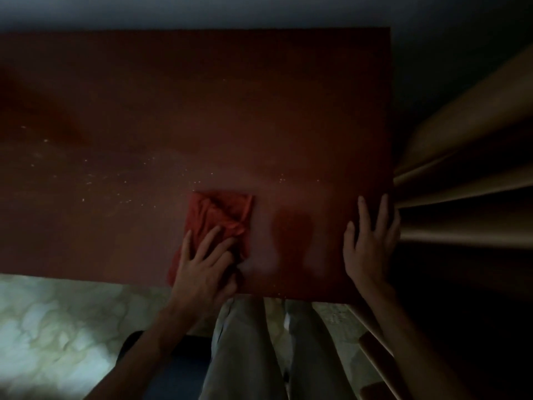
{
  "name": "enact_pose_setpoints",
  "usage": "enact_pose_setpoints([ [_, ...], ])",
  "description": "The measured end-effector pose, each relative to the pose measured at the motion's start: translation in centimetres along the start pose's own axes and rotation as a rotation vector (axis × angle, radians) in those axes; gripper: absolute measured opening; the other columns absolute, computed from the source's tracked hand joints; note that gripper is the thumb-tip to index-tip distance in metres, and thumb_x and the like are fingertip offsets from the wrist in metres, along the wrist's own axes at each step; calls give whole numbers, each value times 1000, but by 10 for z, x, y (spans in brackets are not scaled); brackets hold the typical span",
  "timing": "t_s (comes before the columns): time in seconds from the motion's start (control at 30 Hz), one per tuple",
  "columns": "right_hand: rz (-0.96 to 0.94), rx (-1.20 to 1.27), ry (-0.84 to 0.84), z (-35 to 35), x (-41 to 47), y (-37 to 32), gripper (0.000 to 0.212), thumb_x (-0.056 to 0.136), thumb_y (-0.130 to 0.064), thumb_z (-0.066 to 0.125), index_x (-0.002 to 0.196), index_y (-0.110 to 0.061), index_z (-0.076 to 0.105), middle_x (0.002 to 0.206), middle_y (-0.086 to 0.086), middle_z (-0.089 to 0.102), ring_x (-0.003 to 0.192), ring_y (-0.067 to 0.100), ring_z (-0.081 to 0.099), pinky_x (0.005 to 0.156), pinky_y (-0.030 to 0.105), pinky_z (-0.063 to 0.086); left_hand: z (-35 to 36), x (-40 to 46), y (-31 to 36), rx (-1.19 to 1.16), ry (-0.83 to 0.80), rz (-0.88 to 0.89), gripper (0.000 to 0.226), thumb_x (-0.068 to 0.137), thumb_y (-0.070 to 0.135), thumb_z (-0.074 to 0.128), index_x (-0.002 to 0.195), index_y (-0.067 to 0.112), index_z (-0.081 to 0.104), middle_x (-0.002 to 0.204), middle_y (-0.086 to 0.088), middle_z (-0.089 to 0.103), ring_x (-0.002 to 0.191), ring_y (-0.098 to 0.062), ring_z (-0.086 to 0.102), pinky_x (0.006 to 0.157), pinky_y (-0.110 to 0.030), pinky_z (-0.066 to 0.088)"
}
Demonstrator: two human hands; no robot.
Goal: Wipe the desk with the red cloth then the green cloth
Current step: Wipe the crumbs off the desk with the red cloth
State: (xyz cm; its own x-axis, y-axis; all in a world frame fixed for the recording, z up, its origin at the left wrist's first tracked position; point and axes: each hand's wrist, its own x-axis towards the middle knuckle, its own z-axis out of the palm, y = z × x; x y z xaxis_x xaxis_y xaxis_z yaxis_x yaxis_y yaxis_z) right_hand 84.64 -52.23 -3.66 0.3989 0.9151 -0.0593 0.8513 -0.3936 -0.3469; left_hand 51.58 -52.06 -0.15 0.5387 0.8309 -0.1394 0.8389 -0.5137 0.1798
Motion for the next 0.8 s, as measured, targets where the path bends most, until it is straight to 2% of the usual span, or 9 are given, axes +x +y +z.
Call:
enact_pose_setpoints([
  [0.1,-45,-95,-7,6,3,-5,53,97,-36,38,149,-27,33,162,12,14,146,41,12,116,59,14,-9,-8,-18,-110,147,-131,44,83,42,52,122,22,60,135,3,58,140,-25,37,110,-67,17],
  [0.17,-50,-151,11,8,4,-5,53,98,-36,38,149,-26,32,161,13,16,147,36,15,117,57,13,-9,7,-21,-110,232,-290,54,87,47,51,136,24,54,137,-1,55,137,-33,37,110,-65,20],
  [0.27,-47,-146,38,10,4,-5,52,97,-34,38,149,-26,33,161,13,18,147,34,16,118,55,12,0,37,6,-60,192,-546,62,88,58,48,144,34,45,149,-3,41,140,-45,26,106,-61,28],
  [0.33,-56,-101,70,11,4,-6,49,98,-31,38,147,-24,37,160,13,22,146,33,19,118,54,13,9,41,33,-58,172,-584,63,87,54,50,146,34,42,154,-3,35,140,-48,24,105,-61,29],
  [0.5,-10,326,253,10,3,-7,43,99,-17,33,139,-6,47,151,16,39,141,30,34,119,46,20,25,46,113,-119,133,-201,79,82,44,56,154,36,22,156,-2,28,140,-38,29,103,-57,39],
  [0.63,77,600,318,1,0,0,45,99,-16,30,137,3,45,144,20,46,133,28,43,113,33,32,29,109,168,-169,101,103,73,84,47,60,150,30,35,152,-2,38,138,-25,35,104,-45,41],
  [0.73,274,706,375,-2,5,3,51,98,-25,29,139,2,42,142,23,47,128,27,47,108,39,38,28,148,170,-100,43,162,69,86,53,54,149,33,36,155,2,35,142,-28,30,114,-52,23],
  [0.8,192,589,366,0,5,0,48,99,-21,32,139,3,43,143,25,44,131,33,44,111,39,34,26,162,164,-91,55,73,66,86,54,52,148,37,36,156,3,35,143,-28,28,116,-58,16],
])
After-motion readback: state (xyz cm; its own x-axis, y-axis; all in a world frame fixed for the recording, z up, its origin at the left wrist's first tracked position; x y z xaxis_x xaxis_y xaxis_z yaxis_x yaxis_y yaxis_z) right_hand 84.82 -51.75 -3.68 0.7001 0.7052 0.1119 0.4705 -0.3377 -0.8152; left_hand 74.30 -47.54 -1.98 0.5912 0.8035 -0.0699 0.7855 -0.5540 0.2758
